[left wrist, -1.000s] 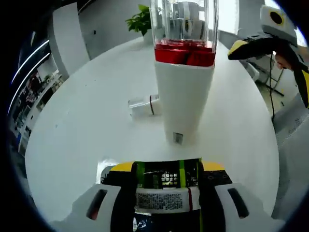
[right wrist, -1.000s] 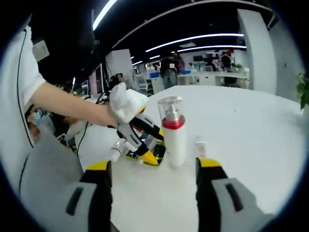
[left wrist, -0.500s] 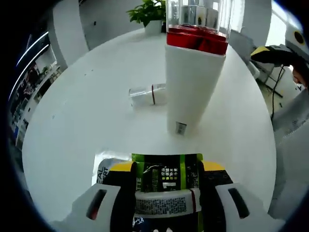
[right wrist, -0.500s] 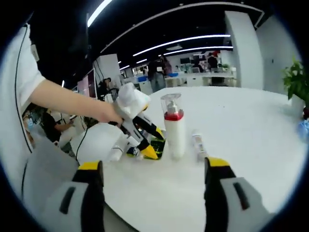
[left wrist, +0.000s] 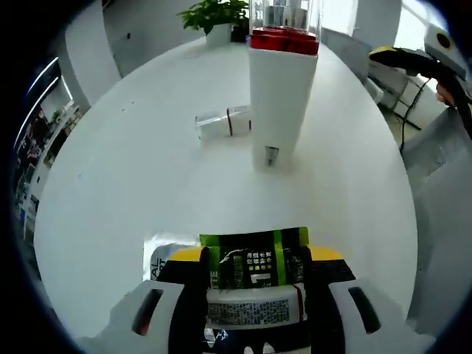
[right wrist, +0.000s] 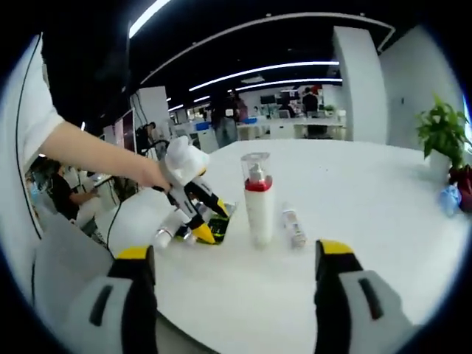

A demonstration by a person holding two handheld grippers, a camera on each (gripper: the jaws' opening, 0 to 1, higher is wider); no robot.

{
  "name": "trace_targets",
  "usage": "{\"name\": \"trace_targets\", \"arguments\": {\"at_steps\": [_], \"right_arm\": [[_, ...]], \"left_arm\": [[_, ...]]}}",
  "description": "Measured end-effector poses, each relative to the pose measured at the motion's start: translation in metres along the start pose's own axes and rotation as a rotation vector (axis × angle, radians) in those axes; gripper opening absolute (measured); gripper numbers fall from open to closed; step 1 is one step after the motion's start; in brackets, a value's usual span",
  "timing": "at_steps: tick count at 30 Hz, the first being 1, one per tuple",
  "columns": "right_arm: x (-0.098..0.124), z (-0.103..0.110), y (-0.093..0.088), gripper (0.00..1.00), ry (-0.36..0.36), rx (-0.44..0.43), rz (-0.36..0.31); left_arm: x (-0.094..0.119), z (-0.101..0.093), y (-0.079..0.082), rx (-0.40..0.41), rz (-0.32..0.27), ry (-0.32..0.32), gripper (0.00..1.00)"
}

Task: Arrange the skincare products in the storage area until every visible bottle or jar stands upright without overlapping.

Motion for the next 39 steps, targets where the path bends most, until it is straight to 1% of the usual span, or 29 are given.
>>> {"name": "trace_targets", "arguments": {"at_steps": [3,12,18,20,21,22,23,28,29,31,32,33,35,36,39], "right_arm": [[0.000,-0.001,-0.001,0.90,-0.001,0.007,0.006],[0.000,-0.002,-0.003,0.89,-0.016,0.021,0.017],[-0.001,0.000,-0.004,0.89,-0.021,0.045,0.026],[0.000,-0.001,-0.003,0.89,-0.022,0.040,0.024],[0.000,-0.001,-0.003,0.89,-0.023,0.038,0.023],[0.000,-0.001,-0.003,0.89,-0.024,0.036,0.022],[0.000,-0.001,-0.003,0.89,-0.024,0.035,0.022],[-0.001,0.000,-0.004,0.89,-0.021,0.043,0.026],[-0.001,0.000,-0.004,0.89,-0.021,0.043,0.025],[0.000,0.000,-0.004,0.89,-0.021,0.040,0.023],[0.000,-0.001,-0.003,0.89,-0.021,0.039,0.021],[0.000,0.000,-0.003,0.89,-0.019,0.039,0.021],[0.000,0.000,-0.004,0.89,-0.018,0.041,0.022],[0.000,0.000,-0.004,0.89,-0.017,0.044,0.023],[-0.001,0.001,-0.004,0.89,-0.014,0.046,0.025]], "left_arm": [[0.006,-0.001,-0.010,-0.013,0.005,-0.009,0.49],[0.019,-0.005,-0.033,-0.044,0.025,-0.032,0.49],[0.024,-0.005,-0.042,-0.054,0.040,-0.036,0.49],[0.026,-0.007,-0.044,-0.041,0.053,-0.037,0.53],[0.029,-0.010,-0.044,-0.005,0.049,-0.044,0.57],[0.030,-0.012,-0.041,0.013,0.033,-0.047,0.59],[0.034,-0.011,-0.036,0.042,-0.001,-0.037,0.59],[0.054,-0.003,-0.024,0.148,-0.069,0.042,0.60],[0.059,-0.001,-0.023,0.178,-0.080,0.070,0.60],[0.064,0.001,-0.025,0.205,-0.079,0.101,0.60],[0.066,0.002,-0.028,0.239,-0.079,0.127,0.60],[0.068,0.002,-0.031,0.264,-0.075,0.139,0.60],[0.069,0.003,-0.040,0.330,-0.050,0.178,0.60],[0.069,0.003,-0.044,0.351,-0.052,0.193,0.61],[0.067,0.001,-0.049,0.423,-0.056,0.217,0.65]]}}
Point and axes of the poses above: the point that each gripper's makers call its tool centre point, and the gripper's own axes: x roughly backward along the fingers, z roughly to its left, y roughly out of its top, the point moved 1 cm from there along x, roughly backward along the fingers, and after that the axes turned 1 degree about -x, right-handed, at the moved point
